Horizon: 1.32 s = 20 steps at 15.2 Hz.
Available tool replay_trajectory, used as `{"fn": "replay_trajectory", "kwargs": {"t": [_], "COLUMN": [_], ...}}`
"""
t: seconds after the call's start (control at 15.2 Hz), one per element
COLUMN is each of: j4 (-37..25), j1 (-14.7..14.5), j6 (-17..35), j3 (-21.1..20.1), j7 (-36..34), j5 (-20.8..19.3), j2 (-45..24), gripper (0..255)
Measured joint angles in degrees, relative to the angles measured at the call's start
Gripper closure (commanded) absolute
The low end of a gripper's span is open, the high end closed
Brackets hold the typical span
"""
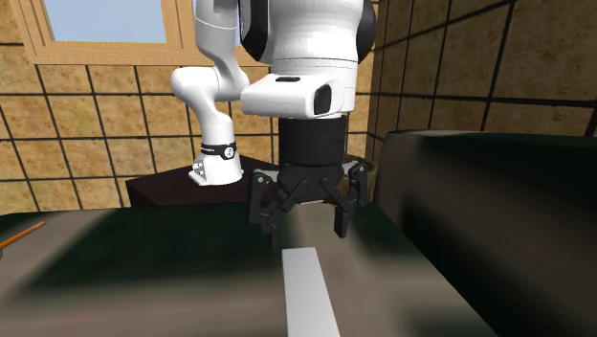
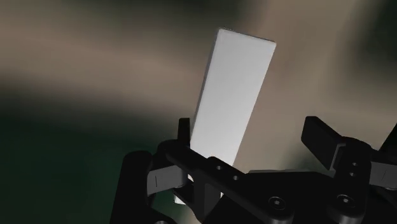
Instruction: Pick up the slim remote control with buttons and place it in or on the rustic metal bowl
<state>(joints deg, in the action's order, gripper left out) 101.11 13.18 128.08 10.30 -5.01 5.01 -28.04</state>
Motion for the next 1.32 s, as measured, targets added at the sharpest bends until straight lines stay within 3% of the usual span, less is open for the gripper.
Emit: {"fn": "replay_trajectory", "kwargs": {"t": [0.26, 1.19, 1.25, 1.32], "j4": [-8.2, -9.3, -9.3, -9.3], "j1": [1.9, 2.5, 2.5, 2.5], "j6": [-0.2, 3.3, 3.3, 3.3], "j3": [0.2, -0.3, -0.3, -0.3], "j7": [-0.1, 0.1, 0.1, 0.1], "j5": [1.3, 2.1, 2.1, 2.1], "j2": [-7.2, -11.7, -11.7, -11.7], "gripper": [0, 0, 255, 255]}}
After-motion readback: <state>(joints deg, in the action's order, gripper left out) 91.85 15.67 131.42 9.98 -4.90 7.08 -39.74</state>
